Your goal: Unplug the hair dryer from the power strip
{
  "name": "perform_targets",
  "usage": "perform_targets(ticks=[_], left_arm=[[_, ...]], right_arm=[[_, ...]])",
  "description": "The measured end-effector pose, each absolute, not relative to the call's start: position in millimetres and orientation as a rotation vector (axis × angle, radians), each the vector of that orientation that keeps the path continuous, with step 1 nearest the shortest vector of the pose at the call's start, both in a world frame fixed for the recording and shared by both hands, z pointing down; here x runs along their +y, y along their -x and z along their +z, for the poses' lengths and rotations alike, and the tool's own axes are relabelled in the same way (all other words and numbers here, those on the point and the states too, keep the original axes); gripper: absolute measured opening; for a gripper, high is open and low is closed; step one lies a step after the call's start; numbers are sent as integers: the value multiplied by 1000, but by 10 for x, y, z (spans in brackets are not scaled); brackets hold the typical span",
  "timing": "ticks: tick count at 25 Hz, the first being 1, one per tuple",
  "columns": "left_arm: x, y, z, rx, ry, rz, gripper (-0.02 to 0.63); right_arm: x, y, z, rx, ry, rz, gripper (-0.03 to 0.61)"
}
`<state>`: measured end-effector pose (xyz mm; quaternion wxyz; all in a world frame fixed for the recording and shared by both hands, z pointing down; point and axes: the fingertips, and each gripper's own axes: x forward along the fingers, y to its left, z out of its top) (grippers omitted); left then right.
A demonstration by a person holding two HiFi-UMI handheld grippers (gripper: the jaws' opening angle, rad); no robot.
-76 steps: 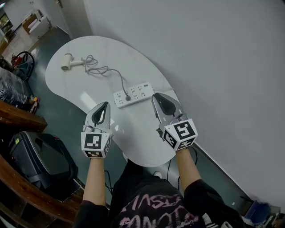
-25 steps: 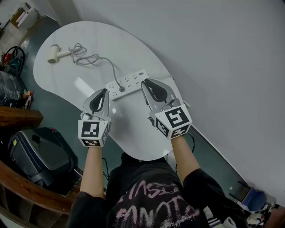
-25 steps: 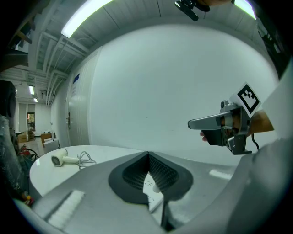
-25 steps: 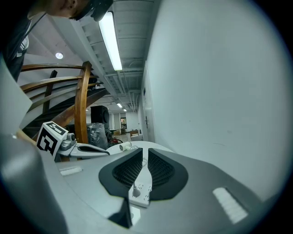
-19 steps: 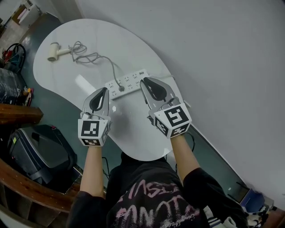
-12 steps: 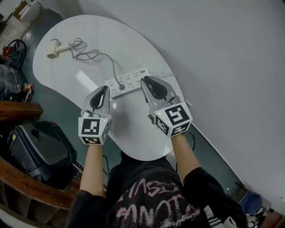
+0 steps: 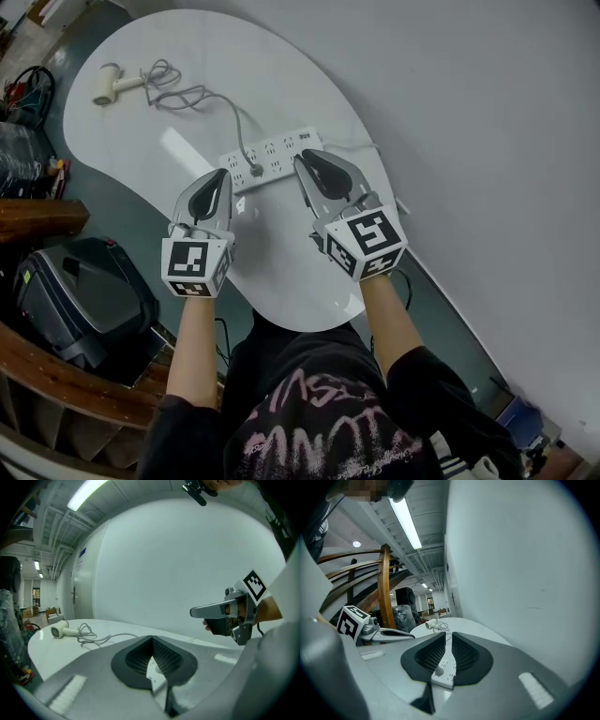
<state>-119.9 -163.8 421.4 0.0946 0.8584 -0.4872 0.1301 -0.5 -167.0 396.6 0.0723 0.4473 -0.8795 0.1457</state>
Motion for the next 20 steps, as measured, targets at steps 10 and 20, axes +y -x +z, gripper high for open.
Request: perform_targets(ticks=[10,20], left_arm=[[-1596,1124,4482,-1407,-2505,416,2],[-1571,1095,4628,-1392,-2483,419,2]], right_arm=[[-1661,55,4207,-2628,-1314,492,49],[-1631,122,4422,-2622,-1273,554,49]])
